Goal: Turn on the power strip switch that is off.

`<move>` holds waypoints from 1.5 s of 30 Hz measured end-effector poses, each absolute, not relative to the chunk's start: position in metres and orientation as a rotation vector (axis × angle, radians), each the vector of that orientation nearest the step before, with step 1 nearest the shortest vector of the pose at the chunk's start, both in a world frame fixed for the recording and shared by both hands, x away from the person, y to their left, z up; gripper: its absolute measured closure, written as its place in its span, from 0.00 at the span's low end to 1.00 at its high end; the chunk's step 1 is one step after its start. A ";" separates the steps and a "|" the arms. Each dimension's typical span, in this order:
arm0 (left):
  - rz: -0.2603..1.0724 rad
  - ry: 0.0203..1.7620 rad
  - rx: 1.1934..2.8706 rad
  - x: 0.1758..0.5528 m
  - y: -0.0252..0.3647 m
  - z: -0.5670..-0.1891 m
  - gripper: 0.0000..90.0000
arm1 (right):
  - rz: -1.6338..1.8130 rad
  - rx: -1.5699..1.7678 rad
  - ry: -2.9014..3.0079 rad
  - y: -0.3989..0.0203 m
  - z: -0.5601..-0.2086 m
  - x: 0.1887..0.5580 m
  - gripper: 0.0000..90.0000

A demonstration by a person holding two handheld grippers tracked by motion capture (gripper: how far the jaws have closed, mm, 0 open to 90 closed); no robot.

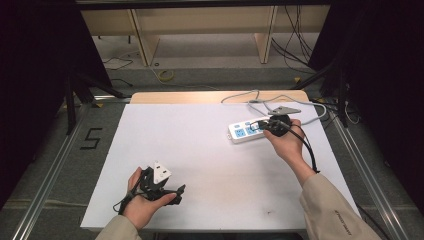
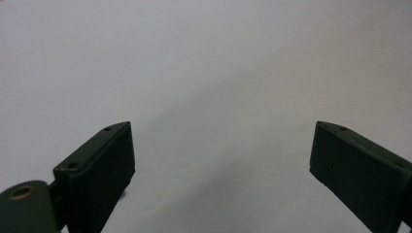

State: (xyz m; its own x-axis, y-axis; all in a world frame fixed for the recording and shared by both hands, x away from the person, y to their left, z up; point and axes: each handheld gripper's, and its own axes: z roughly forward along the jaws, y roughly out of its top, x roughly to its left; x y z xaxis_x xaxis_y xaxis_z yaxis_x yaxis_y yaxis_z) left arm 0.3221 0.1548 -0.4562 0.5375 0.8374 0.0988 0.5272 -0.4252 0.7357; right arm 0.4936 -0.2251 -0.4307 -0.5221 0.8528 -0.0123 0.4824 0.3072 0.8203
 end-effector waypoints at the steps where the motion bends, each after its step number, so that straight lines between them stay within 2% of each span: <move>1: 0.609 1.099 2.118 0.322 0.155 -0.456 0.10 | 1.099 1.186 2.131 -0.225 -0.431 0.494 1.00; 45: 0.607 1.091 2.125 0.321 0.154 -0.456 0.10 | 1.061 1.233 2.145 -0.205 -0.438 0.524 1.00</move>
State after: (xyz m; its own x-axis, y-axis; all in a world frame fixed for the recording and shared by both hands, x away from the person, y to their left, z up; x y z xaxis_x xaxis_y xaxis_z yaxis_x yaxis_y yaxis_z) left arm 0.3215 0.1542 -0.4556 0.5435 0.8334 0.1004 0.5246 -0.4305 0.7345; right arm 0.5236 -0.2050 -0.4384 -0.5021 0.8648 -0.0034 0.5223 0.3064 0.7959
